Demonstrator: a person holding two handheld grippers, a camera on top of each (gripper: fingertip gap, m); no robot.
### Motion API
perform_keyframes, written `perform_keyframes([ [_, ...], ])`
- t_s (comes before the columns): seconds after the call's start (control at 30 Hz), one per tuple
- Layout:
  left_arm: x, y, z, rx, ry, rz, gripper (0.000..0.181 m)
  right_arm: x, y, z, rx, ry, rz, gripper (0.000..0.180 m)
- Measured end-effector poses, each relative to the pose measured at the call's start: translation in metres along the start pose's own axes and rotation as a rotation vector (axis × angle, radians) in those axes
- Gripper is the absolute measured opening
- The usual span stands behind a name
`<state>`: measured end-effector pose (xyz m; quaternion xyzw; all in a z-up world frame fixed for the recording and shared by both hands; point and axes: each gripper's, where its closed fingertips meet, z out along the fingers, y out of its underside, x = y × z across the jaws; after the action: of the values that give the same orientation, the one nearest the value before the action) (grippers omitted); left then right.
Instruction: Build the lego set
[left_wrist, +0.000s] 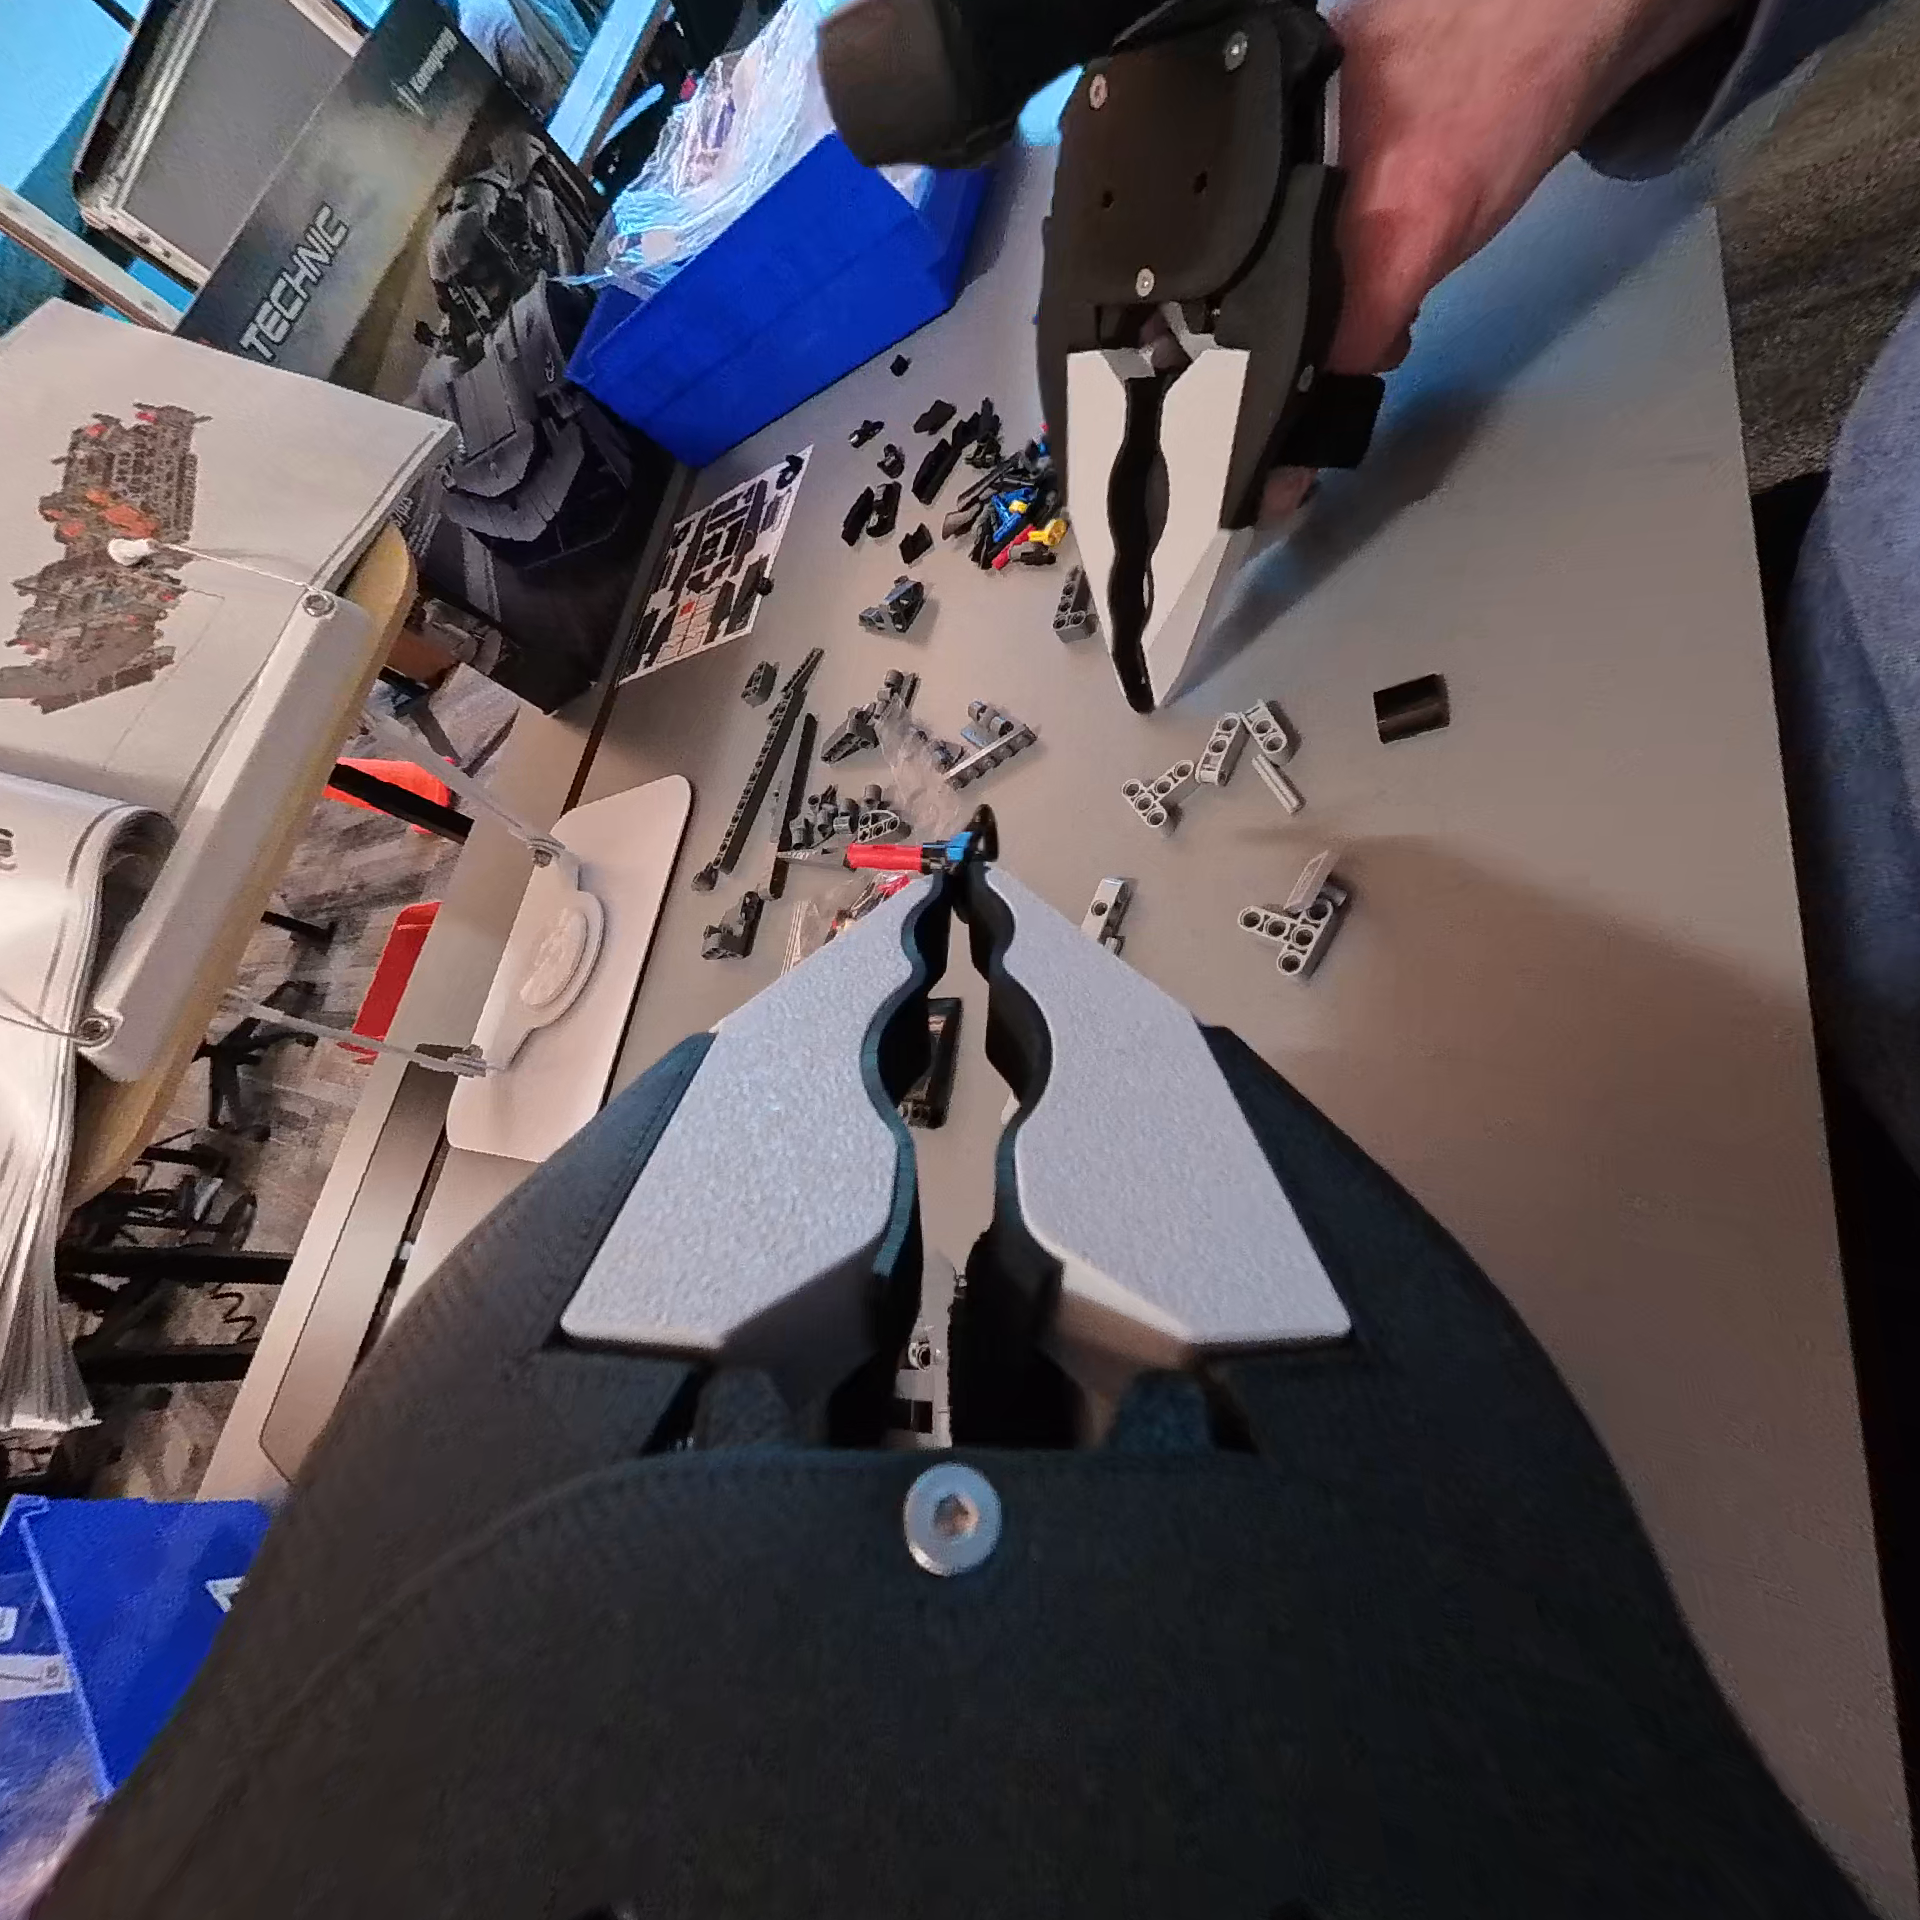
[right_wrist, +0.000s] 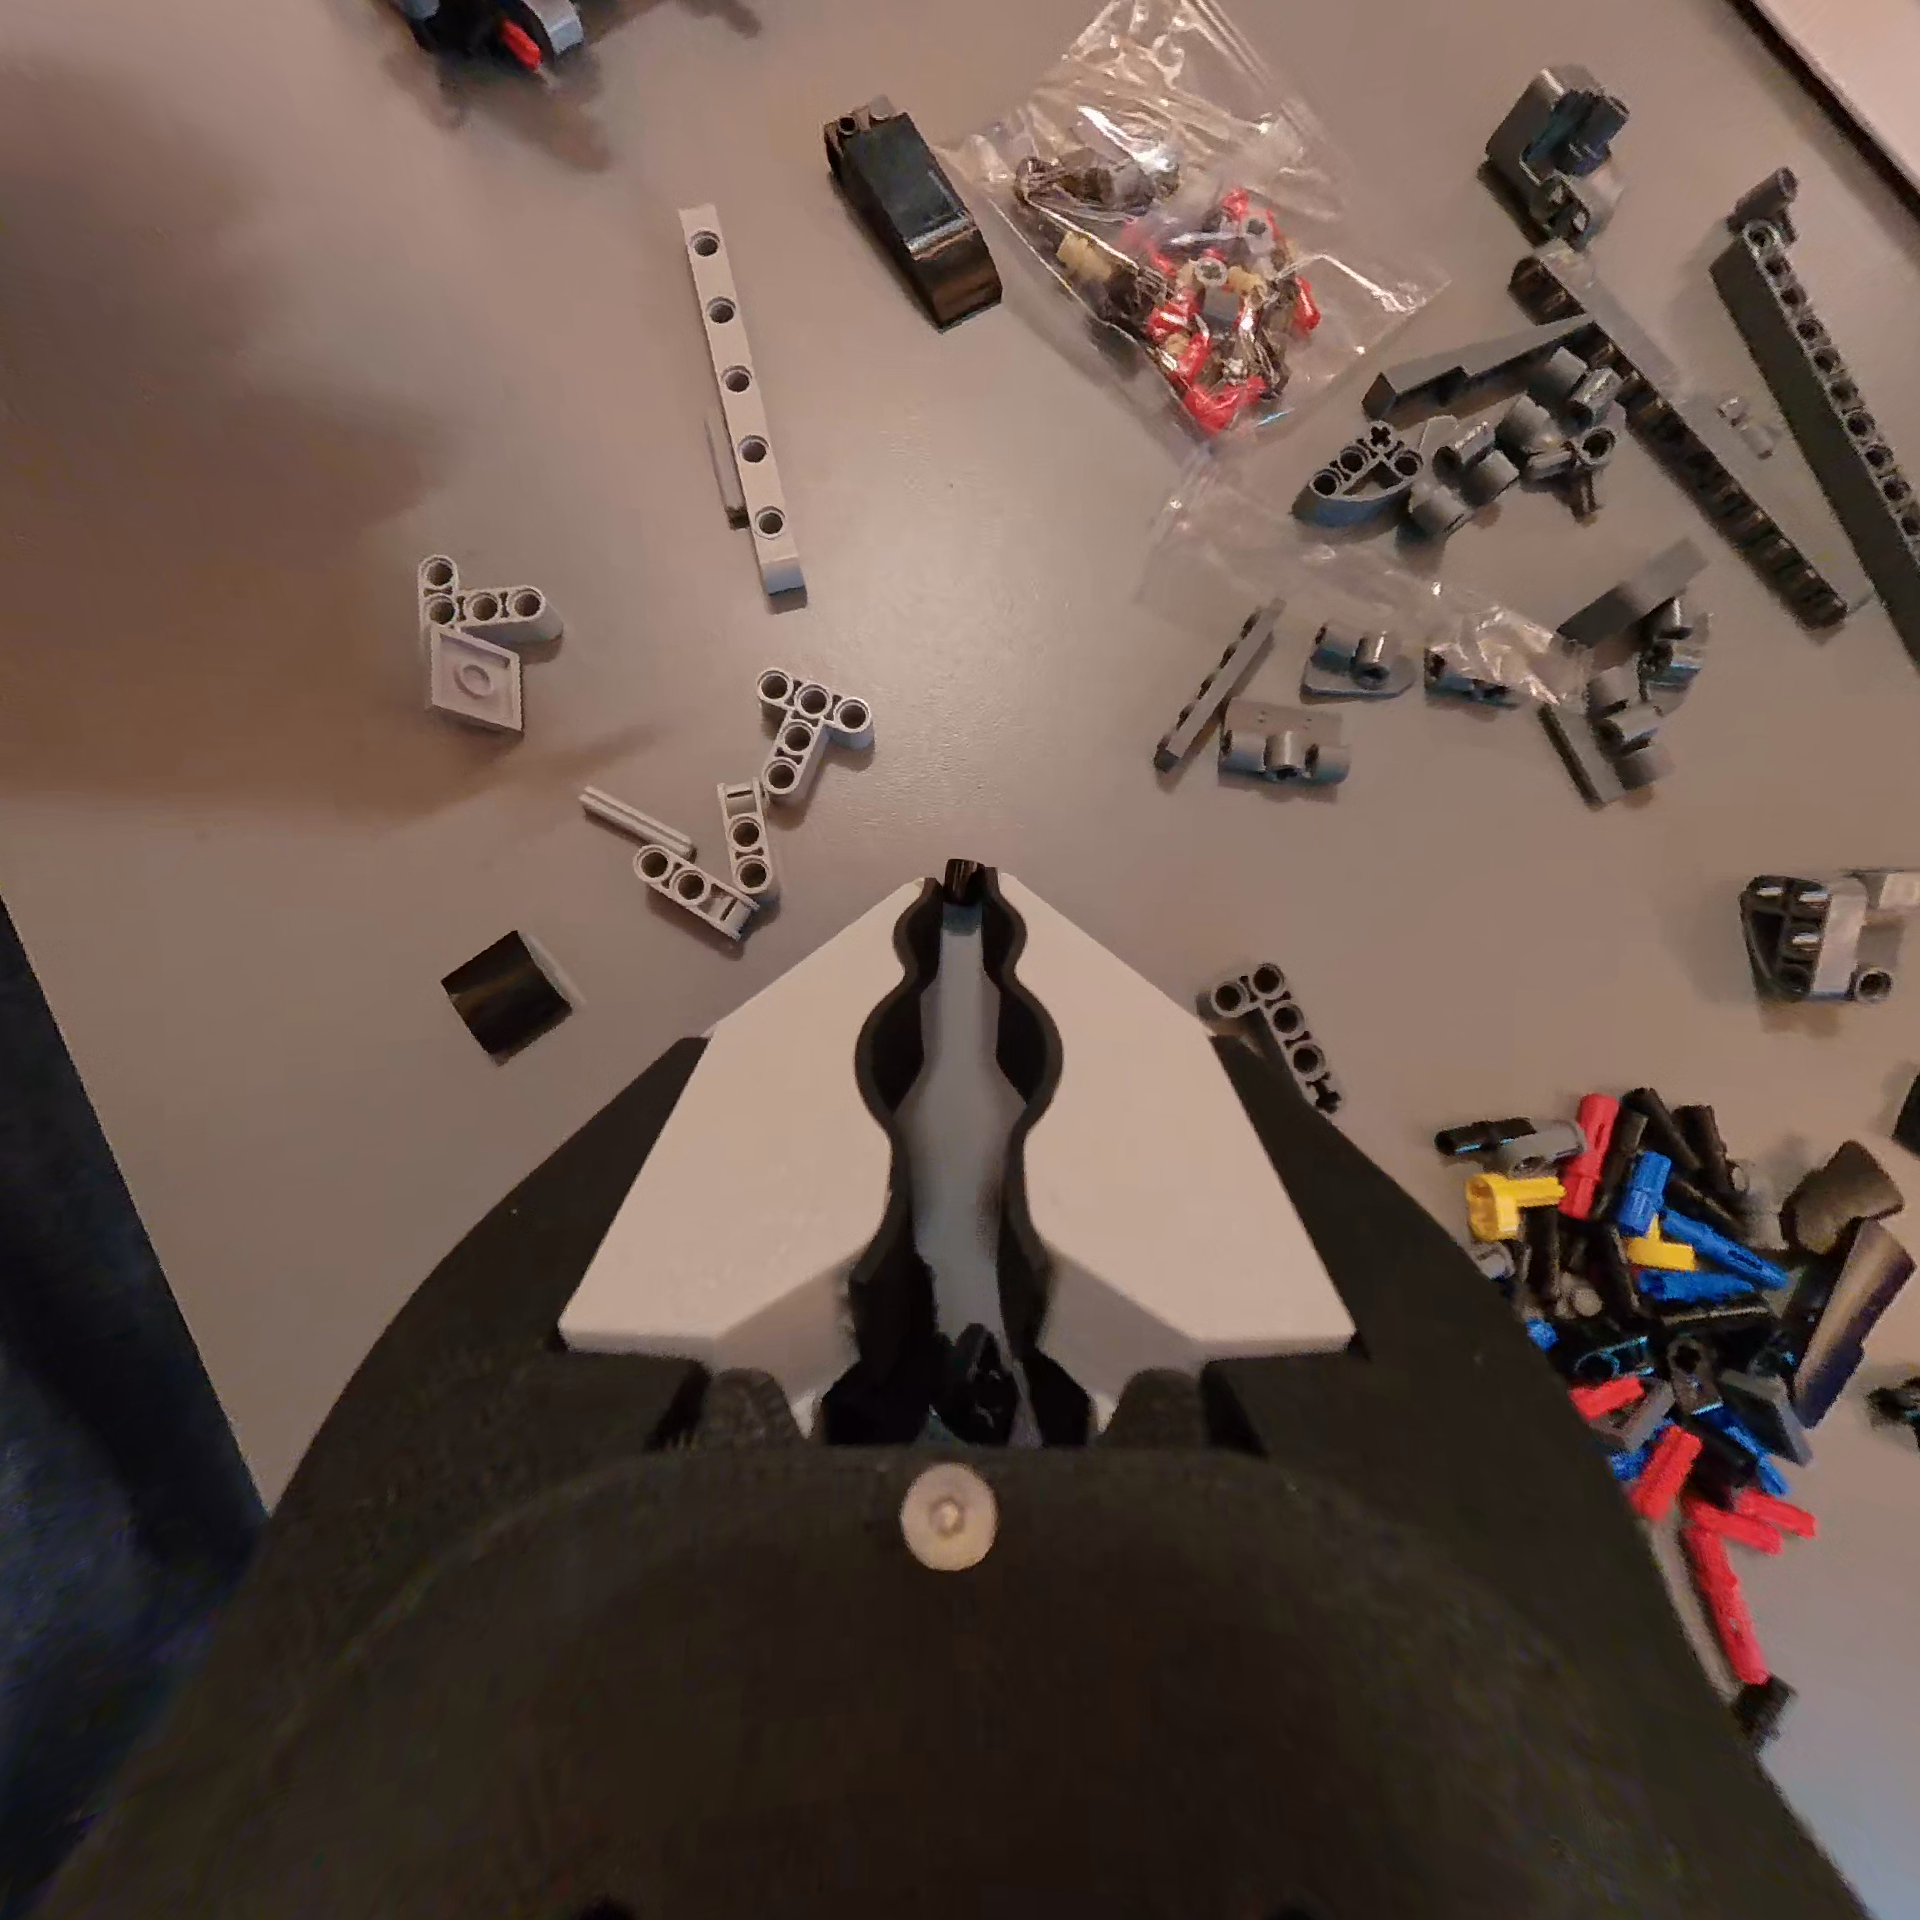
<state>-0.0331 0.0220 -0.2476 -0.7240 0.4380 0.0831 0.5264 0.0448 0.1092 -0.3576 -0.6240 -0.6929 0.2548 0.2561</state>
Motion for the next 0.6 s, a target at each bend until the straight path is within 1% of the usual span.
perform_keyframes([
  [0.03, 0.001, 0.0, 0.0, 0.001, 0.003, 0.006, 0.001, 0.0, -0.003, -0.002, 0.016, -0.002, -0.022, 0.004],
  [0.17, 0.007, -0.008, 0.001, 0.026, 0.048, 0.028, 0.001, -0.008, -0.03, -0.023, 0.101, -0.036, -0.171, 0.004],
  [0.27, 0.013, -0.028, -0.002, 0.107, 0.139, 0.026, 0.001, -0.024, -0.064, -0.048, 0.21, -0.118, -0.304, 0.004],
  [0.33, 0.012, -0.045, -0.006, 0.183, 0.203, -0.03, 0.001, -0.039, -0.085, -0.067, 0.283, -0.203, -0.386, 0.004],
  [0.43, 0.008, -0.07, -0.018, 0.321, 0.331, -0.141, 0.001, -0.054, -0.111, -0.093, 0.37, -0.282, -0.469, 0.004],
  [0.5, 0.006, -0.08, -0.026, 0.391, 0.411, -0.196, 0.001, -0.06, -0.123, -0.106, 0.415, -0.309, -0.513, 0.004],
  [0.6, 0.006, -0.085, -0.029, 0.426, 0.503, -0.247, 0.001, -0.065, -0.129, -0.115, 0.439, -0.325, -0.583, 0.004],
])
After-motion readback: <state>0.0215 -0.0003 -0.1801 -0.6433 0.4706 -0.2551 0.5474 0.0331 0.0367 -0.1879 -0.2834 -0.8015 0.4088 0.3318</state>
